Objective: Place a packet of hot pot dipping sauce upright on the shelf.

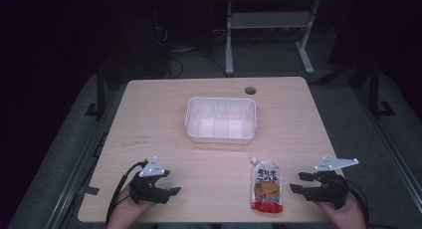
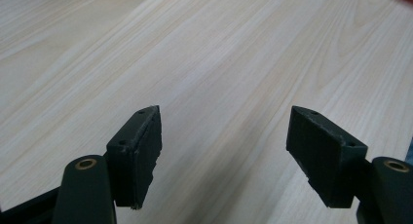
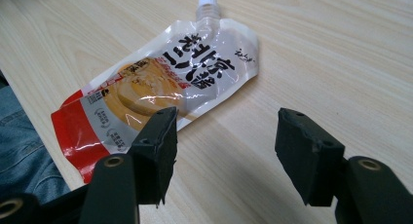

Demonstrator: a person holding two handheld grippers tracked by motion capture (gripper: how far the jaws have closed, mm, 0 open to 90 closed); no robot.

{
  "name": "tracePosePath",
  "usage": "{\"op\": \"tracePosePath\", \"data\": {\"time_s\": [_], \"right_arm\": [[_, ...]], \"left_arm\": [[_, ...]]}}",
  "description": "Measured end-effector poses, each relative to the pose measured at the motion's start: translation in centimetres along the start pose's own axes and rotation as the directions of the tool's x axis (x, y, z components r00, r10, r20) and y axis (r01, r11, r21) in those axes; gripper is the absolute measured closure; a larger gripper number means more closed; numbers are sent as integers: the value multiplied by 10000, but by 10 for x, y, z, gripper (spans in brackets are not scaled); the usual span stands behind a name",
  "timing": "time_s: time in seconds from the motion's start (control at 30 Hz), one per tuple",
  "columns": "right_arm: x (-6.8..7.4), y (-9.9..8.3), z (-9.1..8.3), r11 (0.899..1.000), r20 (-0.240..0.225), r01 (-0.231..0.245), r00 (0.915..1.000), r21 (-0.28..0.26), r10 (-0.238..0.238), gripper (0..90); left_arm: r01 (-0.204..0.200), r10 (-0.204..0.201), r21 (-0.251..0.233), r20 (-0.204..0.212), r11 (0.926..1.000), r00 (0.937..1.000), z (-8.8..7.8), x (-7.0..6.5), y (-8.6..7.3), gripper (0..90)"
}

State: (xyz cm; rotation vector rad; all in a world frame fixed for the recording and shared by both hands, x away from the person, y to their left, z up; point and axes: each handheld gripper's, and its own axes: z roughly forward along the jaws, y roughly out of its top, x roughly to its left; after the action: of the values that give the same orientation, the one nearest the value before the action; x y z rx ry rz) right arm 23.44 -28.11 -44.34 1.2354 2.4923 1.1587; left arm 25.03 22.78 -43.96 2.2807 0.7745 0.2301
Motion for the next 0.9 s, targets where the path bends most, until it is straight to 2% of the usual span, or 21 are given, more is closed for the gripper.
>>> {"op": "tracePosePath", "data": {"time_s": [0.3,0.47,0.7,0.9], "right_arm": [[-4,3,1,10000,-125,-49,9999,61,50,378],[-6,10,4,10000,-229,-48,9997,28,49,375],[-10,18,7,9999,-280,-87,9996,-74,85,375],[-15,27,14,9998,-303,-221,9993,27,221,383]], "left_arm": [[-171,173,-151,156,9997,9997,8,-8,13,285],[-476,483,-161,421,9987,9979,19,-18,28,287],[-1002,1010,-138,861,9949,9912,36,-34,49,294],[-1176,1201,-277,1192,9927,9856,48,-44,65,305]]}}
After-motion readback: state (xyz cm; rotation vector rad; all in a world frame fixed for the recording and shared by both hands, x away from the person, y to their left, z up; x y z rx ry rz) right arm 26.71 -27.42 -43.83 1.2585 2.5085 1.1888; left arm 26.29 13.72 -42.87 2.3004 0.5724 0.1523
